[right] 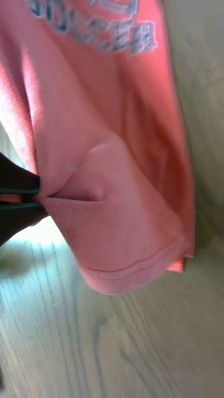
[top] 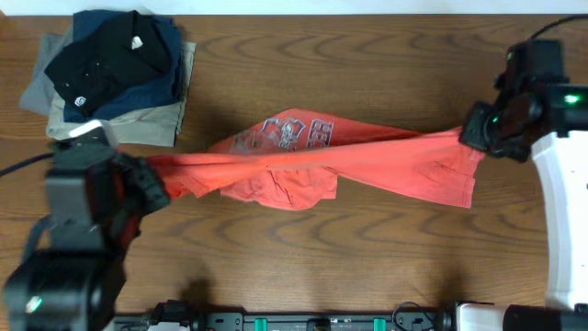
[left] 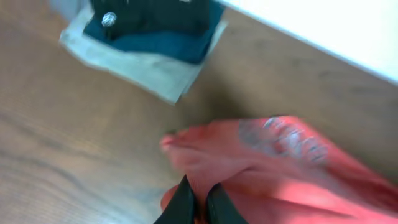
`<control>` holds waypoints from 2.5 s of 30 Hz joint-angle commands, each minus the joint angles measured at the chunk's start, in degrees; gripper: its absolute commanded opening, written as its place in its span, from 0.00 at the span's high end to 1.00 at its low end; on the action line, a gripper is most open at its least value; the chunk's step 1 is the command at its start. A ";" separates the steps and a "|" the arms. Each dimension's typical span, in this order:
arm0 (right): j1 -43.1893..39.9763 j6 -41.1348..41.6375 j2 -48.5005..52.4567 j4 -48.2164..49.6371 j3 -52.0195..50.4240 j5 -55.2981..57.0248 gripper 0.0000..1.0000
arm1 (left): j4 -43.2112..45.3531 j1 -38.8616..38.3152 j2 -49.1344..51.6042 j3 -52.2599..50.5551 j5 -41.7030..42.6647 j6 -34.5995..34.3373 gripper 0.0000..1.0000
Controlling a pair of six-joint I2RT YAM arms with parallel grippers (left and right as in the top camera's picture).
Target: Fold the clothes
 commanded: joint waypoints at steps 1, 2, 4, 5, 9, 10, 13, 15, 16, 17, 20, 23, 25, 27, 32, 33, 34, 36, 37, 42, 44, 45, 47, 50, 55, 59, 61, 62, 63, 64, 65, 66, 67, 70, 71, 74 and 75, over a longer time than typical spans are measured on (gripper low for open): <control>-0.37 -2.93 -1.27 -2.93 8.83 2.84 0.99 | -3.63 0.28 0.66 10.03 3.26 2.54 0.94; -0.37 -2.91 -1.27 -3.98 11.26 3.56 0.99 | -5.20 0.28 1.07 12.92 3.28 2.60 0.94; -0.37 -2.91 -1.27 -5.86 16.02 4.50 0.99 | -8.15 0.28 2.01 18.80 3.26 2.60 0.94; -0.37 -2.97 -1.27 -6.91 18.78 4.74 0.99 | -9.07 0.28 2.45 21.35 3.26 2.60 0.94; -0.37 -3.82 -1.27 -9.64 27.17 4.87 0.99 | -9.84 0.31 4.24 29.44 3.26 2.86 0.94; -0.37 -3.85 -1.27 -9.70 28.52 4.96 0.99 | -9.68 0.31 4.76 30.75 3.26 2.84 0.94; -0.44 -3.78 -1.27 -9.03 31.65 6.38 0.99 | -7.76 0.31 6.51 33.40 3.23 2.82 0.94; -0.81 -3.78 -1.25 -7.13 32.44 6.54 0.99 | -3.65 0.31 7.89 33.70 2.80 2.82 0.94; -1.18 -3.78 -1.25 -5.42 32.46 6.56 0.99 | -1.36 0.31 8.76 33.70 2.36 2.80 0.94; -1.51 -3.78 -1.18 -3.82 32.44 6.91 0.99 | 1.16 0.31 9.75 33.70 1.77 2.80 0.94; -2.84 -2.84 0.02 2.19 32.28 9.20 0.99 | 9.16 0.31 14.14 33.68 -0.92 2.84 0.94; -4.26 -2.84 2.45 7.63 32.28 9.57 0.99 | 15.85 0.31 20.37 33.68 -1.95 2.82 0.94; -5.03 -2.86 4.83 10.29 32.28 9.53 0.99 | 19.02 0.31 25.44 33.68 -1.95 2.82 0.94; -5.40 -2.86 7.87 12.63 32.28 9.55 0.99 | 21.62 0.31 30.49 33.68 -1.92 2.80 0.94; -5.51 -2.91 17.57 20.55 32.28 9.57 0.99 | 30.53 0.31 43.54 33.68 -1.97 2.82 0.94; -5.51 -2.91 19.54 22.32 32.28 9.51 0.98 | 32.92 0.31 46.53 33.68 -1.92 2.78 0.94; -5.51 -2.91 21.55 23.93 32.28 9.49 0.96 | 34.75 0.31 48.94 33.68 -1.92 2.45 0.94; -5.44 -2.91 25.64 26.29 32.28 9.51 0.84 | 37.40 0.31 53.57 33.68 -1.92 2.14 0.94; -5.44 -2.93 27.58 26.71 32.28 9.51 0.73 | 38.18 0.31 56.02 33.68 -1.92 2.14 0.92; -5.60 -3.58 32.68 23.34 32.28 9.57 0.01 | 35.58 0.31 63.28 33.68 -1.70 2.14 0.02; -5.88 -3.56 32.72 21.49 32.28 9.55 0.01 | 32.50 0.31 63.67 33.68 -1.36 2.12 0.02; -6.08 -3.54 32.39 20.68 32.35 9.42 0.01 | 31.43 0.31 63.60 33.68 -1.27 2.12 0.02; -6.29 -3.56 31.36 18.71 32.63 8.17 0.01 | 29.05 0.31 62.55 33.68 -1.27 2.12 0.02; -6.38 -3.58 29.05 14.86 32.96 5.05 0.01 | 22.64 0.28 59.71 33.68 -0.74 2.14 0.02; -6.36 -4.87 25.46 6.75 32.96 -0.74 0.01 | 5.20 0.31 53.86 33.68 8.44 2.19 0.02; -6.36 -4.83 25.03 0.94 32.94 -1.27 0.01 | -8.61 0.28 51.45 33.68 12.46 2.19 0.02; -6.36 -4.83 25.14 -1.22 32.68 -1.25 0.01 | -15.50 -0.02 51.12 33.57 12.68 2.21 0.02; -6.36 -4.83 25.14 -1.77 32.48 -1.25 0.01 | -17.38 -0.33 51.10 33.33 12.68 2.16 0.02; -6.36 -4.85 25.14 -2.36 32.24 -1.25 0.01 | -19.45 -0.81 50.99 32.87 12.68 2.19 0.02; -6.36 -4.85 25.16 -2.80 32.09 -1.25 0.01 | -20.57 -1.36 50.90 32.30 12.68 2.21 0.02; -6.36 -4.85 25.16 -3.10 31.91 -1.25 0.01 | -21.64 -2.21 50.58 31.36 12.68 2.21 0.02; -6.36 -4.85 25.16 -3.41 31.78 -1.22 0.01 | -22.05 -3.04 50.14 30.36 12.68 2.21 0.02; -6.38 -4.85 25.16 -3.65 31.71 -1.22 0.01 | -22.05 -4.00 49.53 29.14 12.68 2.19 0.02; -6.36 -4.87 25.16 -4.26 31.56 -1.22 0.01 | -21.22 -8.07 46.40 23.93 12.66 1.64 0.02; -6.36 -4.87 25.16 -4.55 31.52 -1.20 0.01 | -20.55 -9.35 45.33 22.08 12.66 0.96 0.02; -6.38 -4.87 25.16 -5.14 31.45 -1.20 0.01 | -15.82 -13.29 41.75 13.88 12.68 -0.96 0.02; -6.36 -4.87 25.16 -5.16 31.43 -1.20 0.01 | -14.45 -13.94 41.18 11.74 12.66 -2.03 0.02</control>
